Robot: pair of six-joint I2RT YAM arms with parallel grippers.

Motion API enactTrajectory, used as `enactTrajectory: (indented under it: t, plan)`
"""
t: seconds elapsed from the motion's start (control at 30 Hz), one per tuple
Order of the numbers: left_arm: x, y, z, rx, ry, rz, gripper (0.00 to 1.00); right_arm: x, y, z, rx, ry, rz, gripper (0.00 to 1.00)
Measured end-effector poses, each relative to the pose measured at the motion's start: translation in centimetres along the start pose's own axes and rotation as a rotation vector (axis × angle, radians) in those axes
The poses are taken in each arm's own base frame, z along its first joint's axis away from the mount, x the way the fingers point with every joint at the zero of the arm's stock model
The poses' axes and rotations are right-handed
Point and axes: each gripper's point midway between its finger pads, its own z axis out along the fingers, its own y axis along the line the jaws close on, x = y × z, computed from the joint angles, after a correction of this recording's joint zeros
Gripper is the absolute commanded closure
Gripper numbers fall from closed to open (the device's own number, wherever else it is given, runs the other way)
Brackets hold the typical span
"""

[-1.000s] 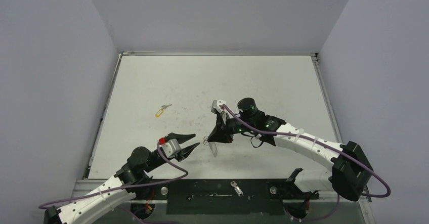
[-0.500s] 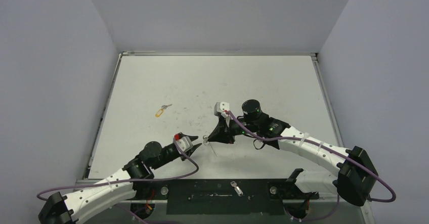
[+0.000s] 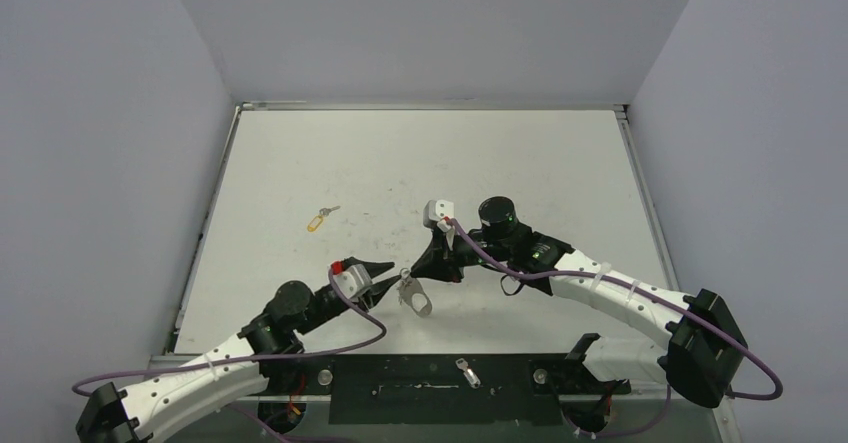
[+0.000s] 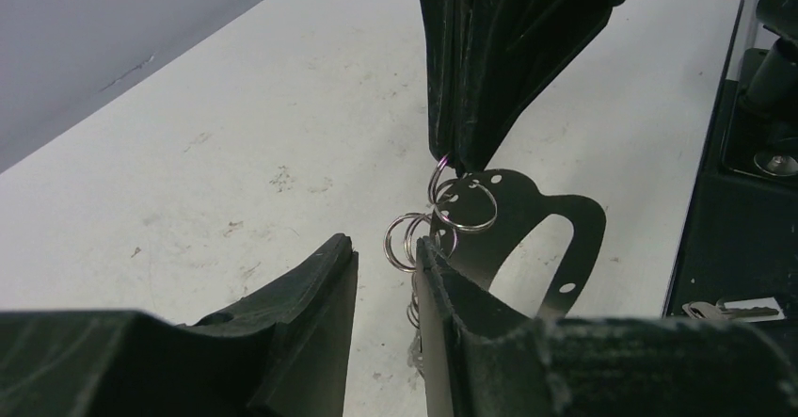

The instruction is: Put the keys on the keyring

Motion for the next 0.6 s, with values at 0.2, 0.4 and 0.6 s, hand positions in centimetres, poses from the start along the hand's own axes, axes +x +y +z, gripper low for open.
enactTrajectory:
  t: [0.2,0.4,0.6]
  plan:
    - [-0.8,-0.2,0.6,0.002,-0.004,-0.057,0.72,-0.1,-0.2,0.0,0.010,-0.002,0.002,1.00]
    - [-1.2,0.9,0.2,-0.096,0.023,-0.203,0.70,0.2,-0.8,0.0,0.049,0.001,0.017,1.00]
    - [-2.4,2.1,-0.5,-0.223,0.036,-0.445,0.69,0.2,-1.1,0.0,0.068,-0.001,0.021,1.00]
